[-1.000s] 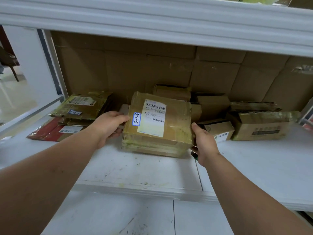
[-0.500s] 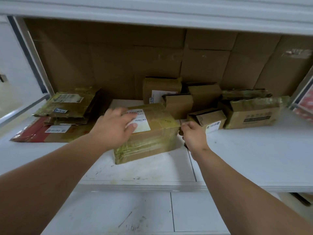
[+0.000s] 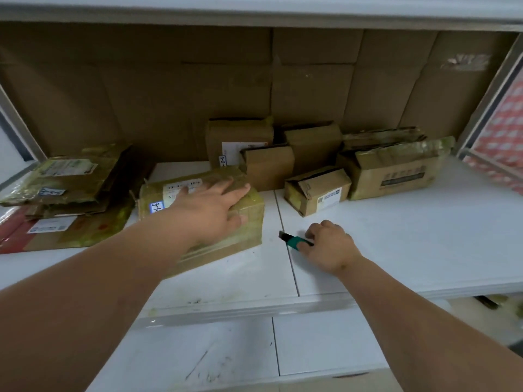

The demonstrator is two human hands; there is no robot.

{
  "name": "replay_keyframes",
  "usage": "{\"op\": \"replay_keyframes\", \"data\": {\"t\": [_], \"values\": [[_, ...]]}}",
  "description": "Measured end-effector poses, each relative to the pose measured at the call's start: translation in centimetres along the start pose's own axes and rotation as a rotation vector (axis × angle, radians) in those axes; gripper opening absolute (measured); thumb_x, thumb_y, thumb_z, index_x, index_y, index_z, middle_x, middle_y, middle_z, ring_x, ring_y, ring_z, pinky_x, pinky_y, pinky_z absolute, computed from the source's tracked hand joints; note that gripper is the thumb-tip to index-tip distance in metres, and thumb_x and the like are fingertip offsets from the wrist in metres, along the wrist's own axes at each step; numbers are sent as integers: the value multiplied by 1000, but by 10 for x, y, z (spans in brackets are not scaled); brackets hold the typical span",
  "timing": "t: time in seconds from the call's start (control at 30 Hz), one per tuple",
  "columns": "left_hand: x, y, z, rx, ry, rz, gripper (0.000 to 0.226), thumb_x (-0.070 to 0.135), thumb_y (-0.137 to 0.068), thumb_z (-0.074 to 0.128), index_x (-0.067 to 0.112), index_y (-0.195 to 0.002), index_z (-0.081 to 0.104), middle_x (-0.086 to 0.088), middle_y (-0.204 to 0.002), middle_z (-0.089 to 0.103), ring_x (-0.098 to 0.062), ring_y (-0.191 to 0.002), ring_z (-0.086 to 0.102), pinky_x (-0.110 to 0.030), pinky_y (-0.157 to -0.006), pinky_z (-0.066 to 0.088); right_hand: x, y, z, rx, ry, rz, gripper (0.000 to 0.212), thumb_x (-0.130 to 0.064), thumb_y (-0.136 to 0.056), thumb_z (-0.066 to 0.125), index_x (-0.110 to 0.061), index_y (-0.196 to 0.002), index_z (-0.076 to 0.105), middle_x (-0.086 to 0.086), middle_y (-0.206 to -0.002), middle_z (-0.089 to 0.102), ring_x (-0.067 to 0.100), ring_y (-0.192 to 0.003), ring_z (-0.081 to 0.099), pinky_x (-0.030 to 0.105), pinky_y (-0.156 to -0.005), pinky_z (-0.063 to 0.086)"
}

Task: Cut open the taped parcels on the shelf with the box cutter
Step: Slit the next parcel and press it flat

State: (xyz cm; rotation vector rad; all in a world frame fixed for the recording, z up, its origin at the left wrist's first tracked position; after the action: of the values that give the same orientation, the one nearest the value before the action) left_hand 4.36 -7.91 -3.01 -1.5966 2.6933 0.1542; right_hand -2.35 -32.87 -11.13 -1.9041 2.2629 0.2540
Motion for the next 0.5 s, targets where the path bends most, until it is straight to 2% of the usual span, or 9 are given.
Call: {"op": "replay_keyframes", "data": {"t": [0.13, 0.27, 0.37, 0.5], "values": [[-4, -5, 8, -19, 39, -20, 59, 67, -95, 19, 56, -147, -7, 14, -163, -2, -17, -150, -1, -58, -118, 10, 3, -2, -9, -124, 5, -146, 34, -46, -85, 61, -20, -106, 60, 3, -105, 51, 22, -95, 52, 36, -83, 48], [-8, -6, 8, -40, 54, -16, 59, 69, -93, 16, 58, -146, -6, 16, -163, -2, -14, -150, 0, -55, -119, 10, 5, -5, -14, -109, -70, -148, 29, -31, -99, 48, -11, -117, 60, 10, -112, 54, 24, -92, 55, 34, -79, 47], [-7, -5, 6, -44, 62, -14, 65, 72, -85, 9, 57, -147, -4, 16, -162, 0, -13, -150, 2, -54, -119, 12, -1, -2, -18, -57, -260, -129, 29, -27, -104, 39, -9, -122, 55, 11, -111, 60, 24, -88, 55, 33, -75, 44], [-6, -4, 1, -59, 105, -11, 70, 72, -81, 9, 56, -148, -1, 16, -162, 2, -11, -150, 1, -51, -120, 11, -12, 4, -21, -108, -593, -134, 32, -23, -105, 35, -1, -116, 55, 17, -101, 66, 31, -84, 62, 35, -77, 51]]}}
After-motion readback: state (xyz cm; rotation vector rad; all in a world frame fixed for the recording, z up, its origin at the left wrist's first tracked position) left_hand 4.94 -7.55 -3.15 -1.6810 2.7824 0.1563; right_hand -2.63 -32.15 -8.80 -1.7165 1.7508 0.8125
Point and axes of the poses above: each hand's wrist, its own y-axis away from the middle knuckle, its own z-axis out of the palm, x = y × z, the point moved 1 cm from there along -y, towards the middle knuckle
